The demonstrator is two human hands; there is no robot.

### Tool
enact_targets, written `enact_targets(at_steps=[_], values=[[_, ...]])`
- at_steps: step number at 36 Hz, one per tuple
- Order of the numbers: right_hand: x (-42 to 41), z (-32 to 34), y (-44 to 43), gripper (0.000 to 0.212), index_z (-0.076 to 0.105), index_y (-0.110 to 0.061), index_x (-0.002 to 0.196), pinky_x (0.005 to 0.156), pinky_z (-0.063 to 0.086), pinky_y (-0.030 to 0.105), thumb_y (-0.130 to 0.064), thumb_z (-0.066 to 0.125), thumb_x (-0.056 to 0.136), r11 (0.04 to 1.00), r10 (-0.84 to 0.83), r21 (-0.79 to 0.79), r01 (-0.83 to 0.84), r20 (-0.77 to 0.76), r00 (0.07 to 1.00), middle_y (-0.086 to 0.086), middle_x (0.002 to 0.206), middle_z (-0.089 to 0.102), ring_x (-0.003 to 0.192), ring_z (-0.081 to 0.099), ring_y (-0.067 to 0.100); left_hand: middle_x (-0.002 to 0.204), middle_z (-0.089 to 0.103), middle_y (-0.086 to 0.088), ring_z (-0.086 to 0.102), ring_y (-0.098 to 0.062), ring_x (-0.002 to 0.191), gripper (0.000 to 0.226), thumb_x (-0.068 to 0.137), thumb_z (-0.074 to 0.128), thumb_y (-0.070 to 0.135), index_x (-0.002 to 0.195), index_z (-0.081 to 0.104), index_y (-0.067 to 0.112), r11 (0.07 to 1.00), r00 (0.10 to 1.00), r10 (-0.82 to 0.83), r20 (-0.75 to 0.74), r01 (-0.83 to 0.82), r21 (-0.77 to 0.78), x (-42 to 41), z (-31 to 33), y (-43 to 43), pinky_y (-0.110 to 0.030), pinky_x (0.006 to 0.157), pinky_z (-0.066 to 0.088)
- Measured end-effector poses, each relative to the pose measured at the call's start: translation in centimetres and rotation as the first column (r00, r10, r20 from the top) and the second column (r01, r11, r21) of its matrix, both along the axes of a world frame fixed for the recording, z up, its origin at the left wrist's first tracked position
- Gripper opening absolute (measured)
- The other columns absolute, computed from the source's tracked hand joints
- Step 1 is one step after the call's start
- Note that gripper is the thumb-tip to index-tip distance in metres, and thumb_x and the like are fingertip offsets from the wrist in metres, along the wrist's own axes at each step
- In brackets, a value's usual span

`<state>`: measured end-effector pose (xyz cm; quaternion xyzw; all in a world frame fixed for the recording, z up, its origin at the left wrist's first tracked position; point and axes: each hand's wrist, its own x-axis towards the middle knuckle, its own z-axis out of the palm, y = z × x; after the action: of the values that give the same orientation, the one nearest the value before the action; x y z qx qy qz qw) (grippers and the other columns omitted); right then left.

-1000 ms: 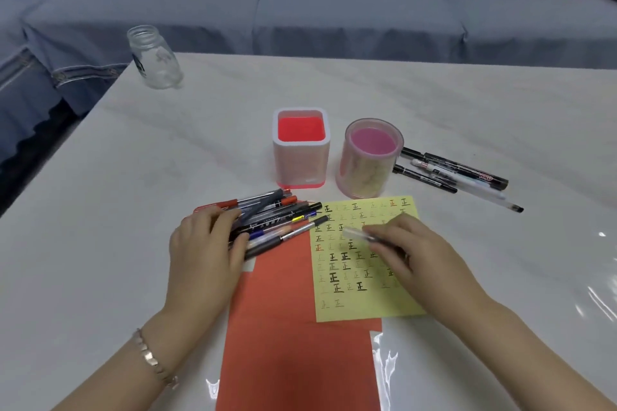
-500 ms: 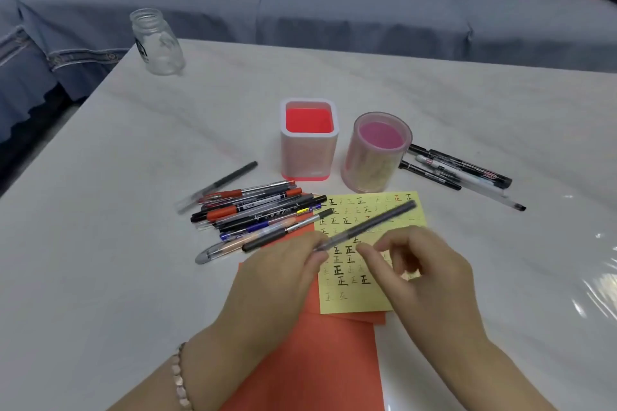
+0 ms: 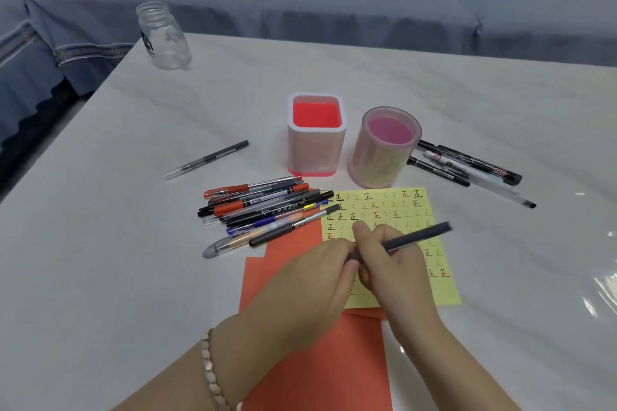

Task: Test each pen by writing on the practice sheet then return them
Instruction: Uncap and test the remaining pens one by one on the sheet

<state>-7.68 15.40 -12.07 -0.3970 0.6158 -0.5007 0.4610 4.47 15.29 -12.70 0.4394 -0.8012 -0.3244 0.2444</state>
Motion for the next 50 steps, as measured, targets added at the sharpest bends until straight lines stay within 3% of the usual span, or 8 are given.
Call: enact_targets(at_steps=[8, 15, 21, 25, 33, 40, 44, 50], values=[[-1.1, 0.4, -0.4, 0.04, 0.034, -0.016, 0.048, 0.039, 0.028, 0.014, -0.017, 0.06, 0.079, 0.983, 0.16, -0.085, -0.165, -0.06, 0.985, -0.008, 0.036, 0.035, 0.036, 0.032, 0.005, 0.054, 0.039, 0.012, 0.042, -0.007, 0.055, 0.02, 0.098, 0.037, 0.039, 0.101, 0.052, 0.026, 0.996, 0.993, -0.087, 0.075, 0.087, 0.007, 0.9, 0.2, -0.7, -0.015, 0.052, 0.029], [-2.3, -0.4, 0.5, 0.034, 0.046, -0.01, 0.057, 0.04, 0.032, 0.012, -0.01, 0.056, 0.089, 0.992, -0.01, -0.129, -0.002, -0.094, 0.996, -0.002, 0.035, 0.045, 0.033, 0.042, 0.004, 0.1, 0.045, 0.015, 0.044, -0.006, 0.097, 0.031, 0.101, 0.024, 0.03, 0.128, 0.039, 0.028, 0.991, 0.968, 0.131, 0.212, -0.128, -0.027, 2.1, -1.3, -0.4, -0.022, 0.083, 0.034], [-3.1, -2.3, 2.0, 0.019, 0.069, -0.013, 0.084, 0.07, 0.043, 0.002, -0.003, 0.054, 0.09, 0.997, 0.051, -0.054, -0.051, 0.003, 0.999, -0.016, 0.087, 0.071, 0.085, 0.061, -0.012, 0.095, 0.062, -0.003, 0.044, -0.017, 0.092, 0.035, 0.08, 0.032, 0.011, 0.11, 0.046, 0.02, 0.93, 0.912, 0.282, 0.299, -0.184, -0.318, 5.3, -6.4, -0.5, -0.032, 0.082, 0.038], [-4.9, -5.3, 2.1, 0.043, 0.052, -0.03, 0.115, 0.113, 0.01, 0.026, -0.053, 0.054, 0.079, 0.931, 0.264, 0.054, -0.361, -0.782, 0.565, -0.011, 0.146, 0.028, 0.139, 0.016, 0.002, 0.099, 0.062, -0.007, 0.047, -0.019, 0.098, 0.032, 0.081, 0.036, 0.008, 0.108, 0.051, 0.016, 0.895, 0.913, 0.307, 0.268, -0.182, -0.406, 5.6, -6.5, -0.1, -0.038, 0.092, 0.028], [-3.9, -6.2, 1.5, 0.071, 0.043, -0.029, 0.124, 0.113, -0.01, 0.025, -0.074, 0.026, 0.071, 0.901, 0.348, 0.173, -0.398, -0.838, 0.421, -0.01, 0.153, 0.016, 0.144, 0.003, 0.009, 0.134, 0.052, -0.005, 0.039, -0.015, 0.128, 0.046, 0.088, 0.043, 0.031, 0.129, 0.048, 0.011, 0.966, 0.975, 0.078, 0.208, -0.022, -0.259, 3.8, -5.4, 0.5, -0.036, 0.11, 0.026], [-1.8, -6.6, 1.3, 0.062, 0.044, -0.028, 0.123, 0.114, -0.006, 0.027, -0.066, 0.034, 0.075, 0.891, 0.322, 0.087, -0.445, -0.813, 0.486, -0.004, 0.154, 0.022, 0.144, 0.007, 0.009, 0.143, 0.044, -0.003, 0.035, -0.015, 0.134, 0.066, 0.083, 0.043, 0.054, 0.133, 0.05, 0.012, 0.973, 0.908, 0.014, 0.42, 0.084, -0.215, 3.4, -6.2, 0.3, -0.038, 0.108, 0.023], [-1.8, -6.1, 1.6, 0.048, 0.053, -0.021, 0.118, 0.114, 0.022, 0.038, -0.054, 0.046, 0.083, 0.949, 0.234, -0.011, -0.314, -0.642, 0.73, -0.003, 0.133, 0.052, 0.13, 0.039, 0.012, 0.14, 0.047, -0.002, 0.039, -0.016, 0.133, 0.067, 0.082, 0.04, 0.059, 0.13, 0.054, 0.015, 0.968, 0.886, 0.037, 0.462, 0.083, -0.236, 3.6, -6.6, 0.3, -0.043, 0.106, 0.023], [-2.9, -4.2, 2.4, 0.034, 0.054, -0.042, 0.1, 0.075, 0.04, 0.006, -0.056, 0.028, 0.083, 0.986, -0.016, -0.158, -0.05, -0.39, 0.921, -0.021, 0.09, 0.063, 0.088, 0.058, -0.001, 0.141, 0.046, -0.002, 0.039, -0.017, 0.133, 0.066, 0.08, 0.041, 0.061, 0.13, 0.055, 0.019, 0.964, 0.898, 0.072, 0.435, 0.049, -0.26, 3.8, -6.7, 0.3, -0.045, 0.106, 0.023]])
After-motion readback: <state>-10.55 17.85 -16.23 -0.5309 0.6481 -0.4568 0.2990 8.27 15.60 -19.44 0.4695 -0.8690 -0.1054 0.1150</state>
